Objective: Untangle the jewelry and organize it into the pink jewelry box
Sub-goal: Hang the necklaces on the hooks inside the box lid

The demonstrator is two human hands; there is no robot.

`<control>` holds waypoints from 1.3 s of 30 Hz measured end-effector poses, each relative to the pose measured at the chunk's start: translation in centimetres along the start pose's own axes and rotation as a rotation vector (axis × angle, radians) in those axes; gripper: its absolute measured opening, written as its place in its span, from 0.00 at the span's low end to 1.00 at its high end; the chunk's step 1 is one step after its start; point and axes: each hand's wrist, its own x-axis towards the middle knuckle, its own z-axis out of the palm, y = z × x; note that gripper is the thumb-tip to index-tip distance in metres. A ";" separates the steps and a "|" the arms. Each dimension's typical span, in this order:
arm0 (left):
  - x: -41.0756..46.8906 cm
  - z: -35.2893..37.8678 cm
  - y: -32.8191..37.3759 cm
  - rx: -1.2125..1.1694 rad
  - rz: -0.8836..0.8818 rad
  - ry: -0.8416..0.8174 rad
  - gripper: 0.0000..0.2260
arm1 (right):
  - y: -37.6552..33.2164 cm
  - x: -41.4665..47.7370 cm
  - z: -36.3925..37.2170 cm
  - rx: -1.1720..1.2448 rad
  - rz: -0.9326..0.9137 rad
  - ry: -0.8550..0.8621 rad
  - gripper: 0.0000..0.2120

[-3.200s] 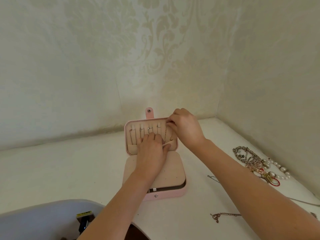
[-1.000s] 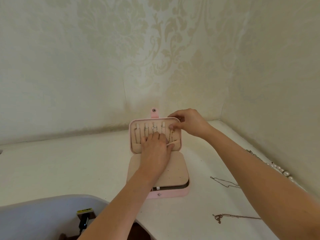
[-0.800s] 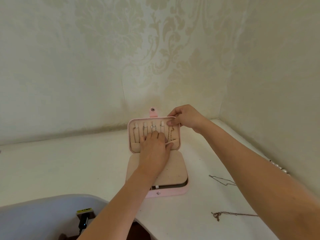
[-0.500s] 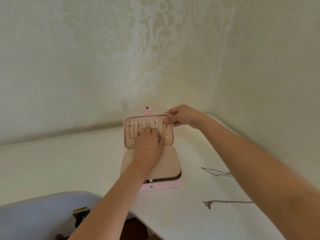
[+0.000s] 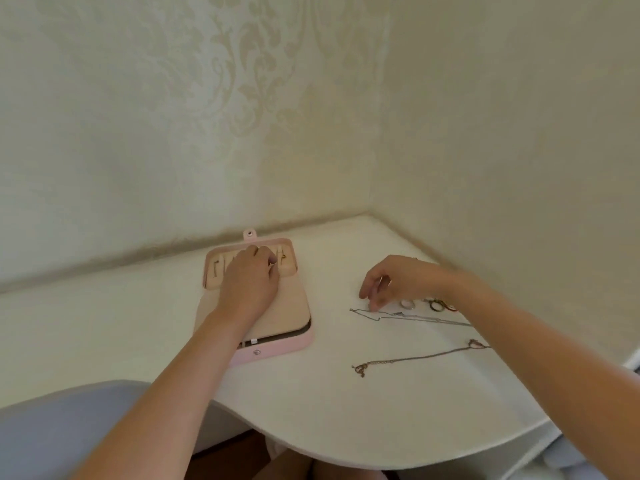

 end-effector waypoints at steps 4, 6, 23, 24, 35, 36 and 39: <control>-0.1 -0.3 0.2 -0.096 0.020 -0.030 0.08 | -0.2 -0.2 1.2 -0.055 -0.012 0.056 0.03; -0.4 -0.4 0.8 -0.159 0.027 -0.039 0.08 | -0.3 -0.4 1.6 -0.147 -0.050 0.050 0.02; -0.8 -2.4 11.4 -1.111 -0.086 -0.561 0.13 | -2.3 -3.4 -4.1 0.384 -0.243 0.088 0.04; -0.5 -3.1 11.2 -1.199 -0.133 -0.533 0.13 | -2.2 -3.7 -4.8 0.415 -0.255 0.083 0.04; 1.4 -6.5 7.3 -1.065 -0.146 -0.457 0.14 | -5.8 -3.3 -8.9 0.397 -0.314 0.123 0.04; 1.6 -6.8 6.8 -1.065 -0.148 -0.444 0.14 | -6.5 -2.9 -9.1 0.446 -0.328 0.101 0.05; 2.3 -7.8 5.0 -1.082 -0.167 -0.384 0.13 | -9.1 -1.6 -9.3 0.708 -0.390 0.004 0.07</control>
